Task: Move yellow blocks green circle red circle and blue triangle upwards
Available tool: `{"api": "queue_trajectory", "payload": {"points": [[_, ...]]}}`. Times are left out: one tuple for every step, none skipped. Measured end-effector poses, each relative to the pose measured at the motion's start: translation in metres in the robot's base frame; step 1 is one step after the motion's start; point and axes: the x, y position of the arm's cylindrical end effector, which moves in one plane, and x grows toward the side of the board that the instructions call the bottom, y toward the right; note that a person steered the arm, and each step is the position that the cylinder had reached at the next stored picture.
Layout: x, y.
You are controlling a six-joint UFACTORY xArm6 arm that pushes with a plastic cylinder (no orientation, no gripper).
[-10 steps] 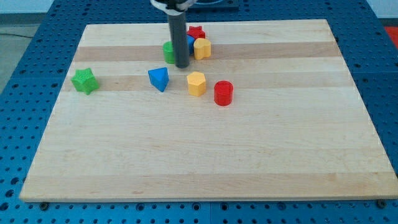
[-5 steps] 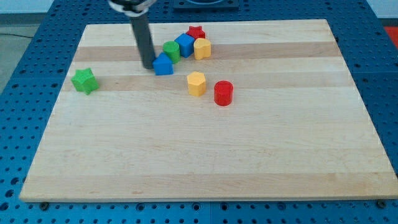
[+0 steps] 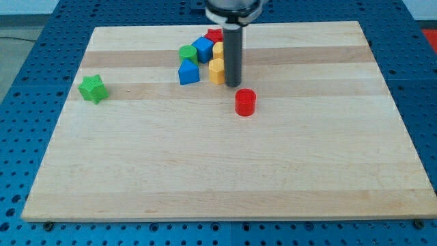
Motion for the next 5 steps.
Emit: {"api": "queue_trajectory", "payload": {"points": [[0.033,0.078],[0.100,0.064],[0.073,0.017],[0.011,-0.004],[-0.017,-0.023]]}}
